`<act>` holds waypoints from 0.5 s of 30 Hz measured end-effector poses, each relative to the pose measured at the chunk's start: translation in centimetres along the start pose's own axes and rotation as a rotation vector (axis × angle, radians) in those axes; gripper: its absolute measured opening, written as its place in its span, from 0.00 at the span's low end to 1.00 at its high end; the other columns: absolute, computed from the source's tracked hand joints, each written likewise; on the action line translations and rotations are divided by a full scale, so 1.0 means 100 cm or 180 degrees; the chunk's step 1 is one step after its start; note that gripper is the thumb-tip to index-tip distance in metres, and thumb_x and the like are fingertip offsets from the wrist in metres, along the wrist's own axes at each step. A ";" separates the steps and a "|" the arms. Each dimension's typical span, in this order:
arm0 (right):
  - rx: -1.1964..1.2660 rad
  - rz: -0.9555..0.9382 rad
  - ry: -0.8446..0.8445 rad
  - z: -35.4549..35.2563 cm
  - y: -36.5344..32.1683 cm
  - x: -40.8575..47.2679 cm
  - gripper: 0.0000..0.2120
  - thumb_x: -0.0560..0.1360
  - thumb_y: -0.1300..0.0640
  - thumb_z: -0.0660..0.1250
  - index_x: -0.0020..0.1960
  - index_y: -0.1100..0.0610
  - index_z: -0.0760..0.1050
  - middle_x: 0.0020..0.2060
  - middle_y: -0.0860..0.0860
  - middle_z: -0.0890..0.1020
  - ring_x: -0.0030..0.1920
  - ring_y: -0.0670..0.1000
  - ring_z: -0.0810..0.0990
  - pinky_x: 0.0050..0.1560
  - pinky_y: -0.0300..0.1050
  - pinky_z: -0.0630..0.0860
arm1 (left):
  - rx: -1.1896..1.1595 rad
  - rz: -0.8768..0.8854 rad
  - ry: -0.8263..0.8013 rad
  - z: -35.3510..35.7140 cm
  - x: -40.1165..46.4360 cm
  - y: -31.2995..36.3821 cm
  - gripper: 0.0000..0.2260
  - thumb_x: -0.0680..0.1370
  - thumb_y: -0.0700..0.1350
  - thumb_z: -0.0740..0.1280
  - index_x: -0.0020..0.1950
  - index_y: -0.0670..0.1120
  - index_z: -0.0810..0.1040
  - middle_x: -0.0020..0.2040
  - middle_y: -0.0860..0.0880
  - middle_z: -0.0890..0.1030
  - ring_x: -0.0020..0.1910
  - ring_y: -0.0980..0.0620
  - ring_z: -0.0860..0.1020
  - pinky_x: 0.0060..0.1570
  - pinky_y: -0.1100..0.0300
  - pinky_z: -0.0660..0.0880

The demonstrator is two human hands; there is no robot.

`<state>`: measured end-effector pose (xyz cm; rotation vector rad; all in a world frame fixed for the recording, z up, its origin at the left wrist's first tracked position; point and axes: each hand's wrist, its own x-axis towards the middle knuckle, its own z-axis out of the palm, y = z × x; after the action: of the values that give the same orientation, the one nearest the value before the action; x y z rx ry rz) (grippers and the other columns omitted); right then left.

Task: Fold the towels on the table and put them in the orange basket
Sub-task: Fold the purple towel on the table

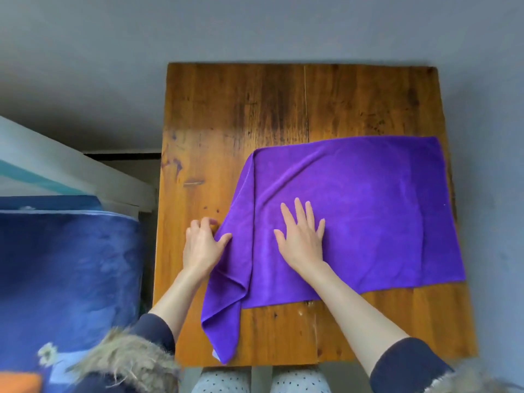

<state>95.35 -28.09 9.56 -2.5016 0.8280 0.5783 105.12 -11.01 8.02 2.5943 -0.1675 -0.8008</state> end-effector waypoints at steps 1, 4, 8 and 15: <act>-0.0026 0.0047 -0.0105 0.005 -0.010 0.000 0.32 0.78 0.47 0.59 0.76 0.48 0.47 0.77 0.51 0.43 0.76 0.55 0.38 0.70 0.67 0.47 | 0.0076 -0.0001 -0.0114 -0.001 -0.001 -0.007 0.17 0.73 0.50 0.70 0.58 0.43 0.74 0.55 0.41 0.73 0.57 0.41 0.71 0.58 0.49 0.69; -0.0163 0.0222 -0.0448 0.021 -0.025 -0.002 0.40 0.75 0.44 0.63 0.76 0.46 0.40 0.75 0.51 0.35 0.74 0.58 0.34 0.67 0.71 0.50 | 0.0075 0.0093 -0.0369 -0.003 0.000 -0.021 0.11 0.75 0.50 0.68 0.50 0.43 0.77 0.50 0.42 0.75 0.54 0.41 0.73 0.53 0.52 0.70; -0.0393 0.0338 -0.0607 0.027 -0.028 0.000 0.46 0.73 0.42 0.66 0.75 0.46 0.35 0.73 0.52 0.30 0.74 0.59 0.32 0.66 0.72 0.51 | -0.0387 0.0161 -0.0258 -0.023 0.009 -0.027 0.07 0.76 0.47 0.67 0.48 0.44 0.78 0.48 0.44 0.82 0.50 0.43 0.77 0.45 0.58 0.67; -0.0499 0.0413 -0.0719 0.022 -0.032 0.001 0.47 0.73 0.41 0.65 0.75 0.46 0.33 0.73 0.52 0.29 0.73 0.60 0.31 0.67 0.71 0.52 | -0.0645 0.0065 0.0458 -0.099 0.070 -0.041 0.08 0.77 0.45 0.65 0.51 0.44 0.81 0.50 0.44 0.82 0.53 0.44 0.77 0.50 0.58 0.69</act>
<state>96.96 -24.66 8.61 -2.4714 0.8916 0.9850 116.42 -5.45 10.10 2.4426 -0.0666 -0.5883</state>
